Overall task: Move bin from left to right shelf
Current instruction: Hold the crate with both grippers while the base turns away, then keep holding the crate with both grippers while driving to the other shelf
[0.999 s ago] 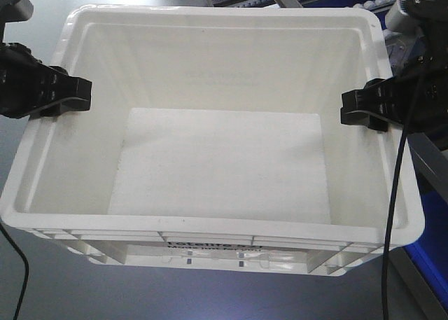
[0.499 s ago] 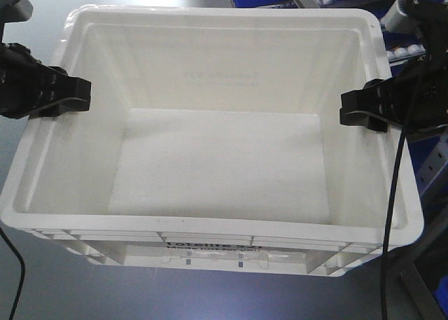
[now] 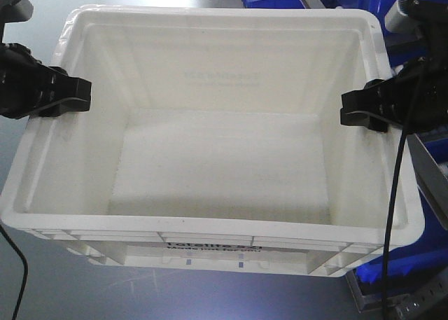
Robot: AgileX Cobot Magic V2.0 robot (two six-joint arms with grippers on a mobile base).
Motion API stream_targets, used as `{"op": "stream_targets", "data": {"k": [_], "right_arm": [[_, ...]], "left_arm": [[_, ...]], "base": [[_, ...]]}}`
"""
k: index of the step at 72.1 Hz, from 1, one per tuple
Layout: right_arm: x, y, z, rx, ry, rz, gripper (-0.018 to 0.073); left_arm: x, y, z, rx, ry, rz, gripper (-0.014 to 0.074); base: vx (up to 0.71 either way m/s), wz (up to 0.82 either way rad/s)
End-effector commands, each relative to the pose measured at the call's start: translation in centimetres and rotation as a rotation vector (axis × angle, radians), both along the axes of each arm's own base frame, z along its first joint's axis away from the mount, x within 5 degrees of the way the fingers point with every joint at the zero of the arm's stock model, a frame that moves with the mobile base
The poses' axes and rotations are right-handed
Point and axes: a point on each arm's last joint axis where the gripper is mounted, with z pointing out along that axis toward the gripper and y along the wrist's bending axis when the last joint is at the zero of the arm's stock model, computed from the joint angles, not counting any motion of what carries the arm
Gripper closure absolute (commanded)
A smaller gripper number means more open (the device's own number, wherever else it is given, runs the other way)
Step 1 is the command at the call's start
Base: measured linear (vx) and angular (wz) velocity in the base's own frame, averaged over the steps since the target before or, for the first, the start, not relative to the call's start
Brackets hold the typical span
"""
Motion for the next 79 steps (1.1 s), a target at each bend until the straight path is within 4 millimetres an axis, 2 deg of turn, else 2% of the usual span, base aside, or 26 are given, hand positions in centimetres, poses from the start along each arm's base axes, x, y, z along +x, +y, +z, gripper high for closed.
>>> {"op": "stream_targets", "data": {"k": [1,35,79], "right_arm": [[0.12,-0.18,2.42,0.013,-0.156,-0.009,0.0564],[0.12,-0.18,2.42,0.013,-0.155,-0.009,0.0564],[0.12,-0.18,2.42,0.013,-0.155,-0.009,0.0564]], "left_arm": [[-0.52,-0.35,2.85,-0.051,-0.153,-0.014,0.0594],[-0.52,-0.35,2.85,-0.051,-0.153,-0.014,0.0594],[-0.52,-0.35,2.85,-0.051,-0.153,-0.014,0.0594]], "base": [[0.41,0.06],[0.41,0.13],[0.41,0.3]]}}
